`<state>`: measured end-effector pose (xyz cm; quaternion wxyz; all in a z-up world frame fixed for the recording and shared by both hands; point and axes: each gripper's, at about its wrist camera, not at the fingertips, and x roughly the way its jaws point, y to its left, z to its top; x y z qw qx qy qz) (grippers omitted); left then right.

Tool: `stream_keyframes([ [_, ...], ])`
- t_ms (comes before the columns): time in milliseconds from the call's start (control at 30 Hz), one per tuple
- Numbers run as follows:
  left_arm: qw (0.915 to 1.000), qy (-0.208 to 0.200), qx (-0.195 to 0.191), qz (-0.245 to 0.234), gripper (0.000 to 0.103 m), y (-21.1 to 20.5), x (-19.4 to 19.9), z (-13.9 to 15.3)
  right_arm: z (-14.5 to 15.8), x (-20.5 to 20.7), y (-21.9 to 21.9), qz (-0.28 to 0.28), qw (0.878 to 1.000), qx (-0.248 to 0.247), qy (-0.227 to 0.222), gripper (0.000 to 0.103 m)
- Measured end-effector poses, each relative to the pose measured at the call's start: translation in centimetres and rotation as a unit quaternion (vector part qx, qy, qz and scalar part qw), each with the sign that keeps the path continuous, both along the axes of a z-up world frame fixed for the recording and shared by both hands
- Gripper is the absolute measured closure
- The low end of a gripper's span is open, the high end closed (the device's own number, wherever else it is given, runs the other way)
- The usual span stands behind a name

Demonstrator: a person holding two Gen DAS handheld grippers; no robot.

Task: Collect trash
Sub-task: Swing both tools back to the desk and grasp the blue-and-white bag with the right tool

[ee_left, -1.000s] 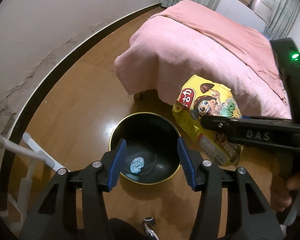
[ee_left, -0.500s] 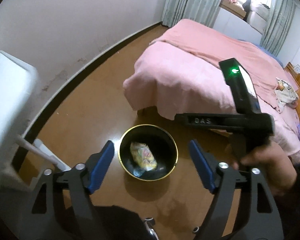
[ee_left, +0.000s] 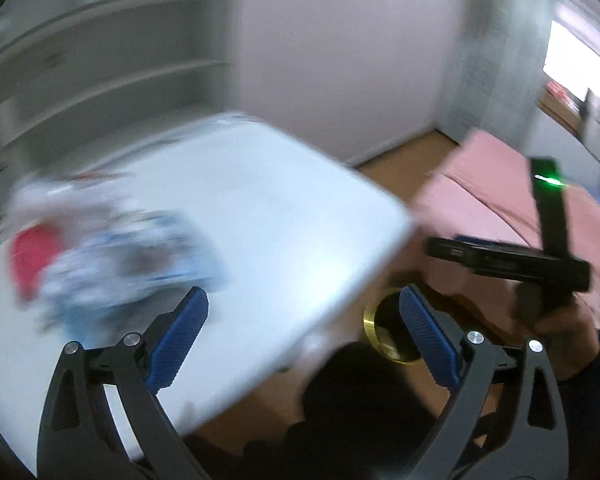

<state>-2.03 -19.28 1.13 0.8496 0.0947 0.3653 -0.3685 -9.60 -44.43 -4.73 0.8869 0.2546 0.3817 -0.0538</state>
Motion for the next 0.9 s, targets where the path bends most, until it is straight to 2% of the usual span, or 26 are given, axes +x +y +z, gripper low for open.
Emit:
stream_keyframes([
  [67,0.9982,-0.011,0.0,0.059,0.009,5.3,1.7,0.8,0.6,2.5,3.6,0.057,0.997,0.044,-0.013,0.021],
  [133,0.9951,-0.019,0.003,0.097,0.009,8.6,2.9,1.2,0.6,5.6,7.9,0.119,0.988,0.098,-0.017,0.021],
  [167,0.9918,-0.019,0.006,0.126,0.009,11.3,3.6,1.1,0.4,6.9,9.3,0.135,0.984,0.114,-0.012,0.021],
  [233,0.9879,-0.016,0.007,0.154,0.009,14.0,4.6,1.0,-0.4,9.0,12.3,0.163,0.977,0.138,0.001,0.021],
  [367,0.98,-0.003,0.007,0.199,0.009,19.4,5.3,-0.3,-1.8,12.4,14.8,0.166,0.971,0.171,0.02,0.021],
  [533,0.9768,0.012,0.006,0.214,0.009,21.4,7.4,-2.2,-3.1,15.8,15.6,0.138,0.968,0.207,0.024,0.025],
  [633,0.9772,0.011,0.011,0.212,0.009,21.6,7.7,-2.6,-3.8,17.1,16.7,0.132,0.968,0.21,0.032,0.036],
  [667,0.9779,0.009,0.011,0.208,0.009,21.5,8.1,-2.8,-3.9,17.1,16.3,0.133,0.968,0.212,0.034,0.043],
  [700,0.9781,0.008,0.012,0.208,0.009,21.4,8.5,-2.9,-4.1,17.3,16.6,0.134,0.967,0.211,0.037,0.053],
  [733,0.9782,0.009,0.011,0.207,0.009,21.4,8.8,-3.1,-4.0,17.4,16.6,0.137,0.967,0.209,0.038,0.058],
  [767,0.978,0.011,0.013,0.208,0.009,21.2,9.3,-3.4,-3.9,17.1,16.4,0.138,0.968,0.208,0.037,0.073],
  [833,0.9784,0.016,0.018,0.205,0.009,20.8,10.1,-3.8,-3.2,16.8,16.3,0.141,0.97,0.197,0.031,0.079],
  [900,0.9789,0.008,0.032,0.201,0.009,20.1,11.2,-4.2,-1.6,16.1,16.2,0.149,0.973,0.174,0.014,0.08],
])
